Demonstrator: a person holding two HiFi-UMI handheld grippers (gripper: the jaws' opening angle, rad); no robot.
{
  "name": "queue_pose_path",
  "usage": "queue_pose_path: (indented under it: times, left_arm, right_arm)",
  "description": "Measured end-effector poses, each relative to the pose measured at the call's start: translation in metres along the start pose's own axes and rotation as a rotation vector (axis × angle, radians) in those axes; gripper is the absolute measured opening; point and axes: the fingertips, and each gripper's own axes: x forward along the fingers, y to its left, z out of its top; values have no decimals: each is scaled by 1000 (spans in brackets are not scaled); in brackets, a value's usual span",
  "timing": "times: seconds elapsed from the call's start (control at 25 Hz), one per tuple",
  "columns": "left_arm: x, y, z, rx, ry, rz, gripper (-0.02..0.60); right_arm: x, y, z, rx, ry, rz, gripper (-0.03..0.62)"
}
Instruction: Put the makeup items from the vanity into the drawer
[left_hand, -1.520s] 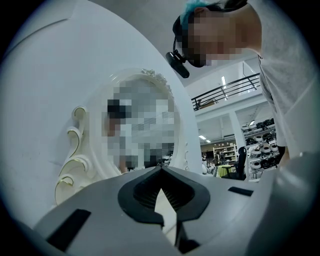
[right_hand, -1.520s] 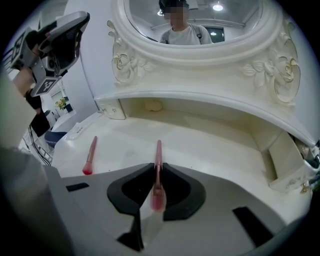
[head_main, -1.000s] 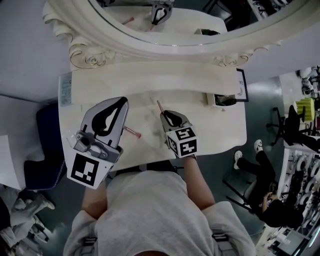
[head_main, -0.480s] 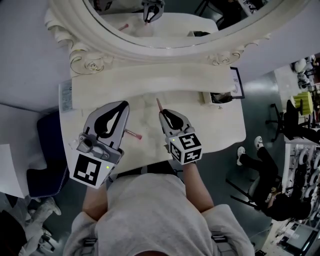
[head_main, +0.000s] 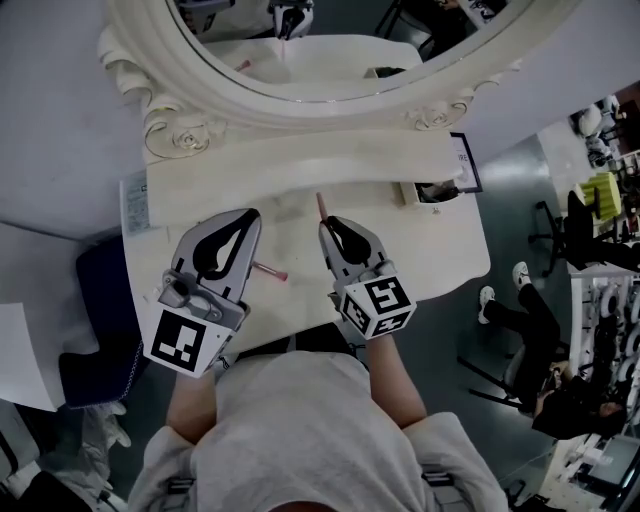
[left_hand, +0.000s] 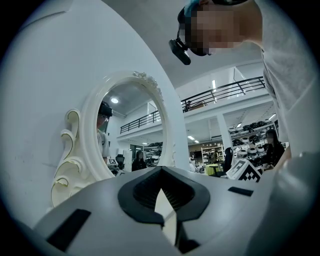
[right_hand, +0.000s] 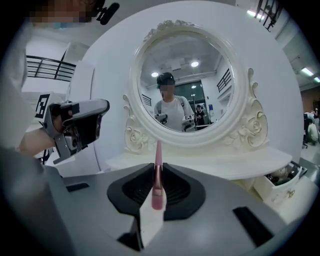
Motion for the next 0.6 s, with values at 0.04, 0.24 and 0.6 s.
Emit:
queue_pose_path:
  times: [0.04, 0.24, 0.6]
  left_arm:
    - [-1, -1, 0, -1, -1, -5, 11]
    - [-5, -7, 3, -3, -10, -36, 11]
    - [-9, -18, 22, -6, -93, -75, 11]
  right_arm:
    - [-2, 2, 3, 4, -17, -1, 57]
    - [-13, 11, 22, 32, -102, -3, 57]
    - [-36, 25, 48, 52, -220, -28, 57]
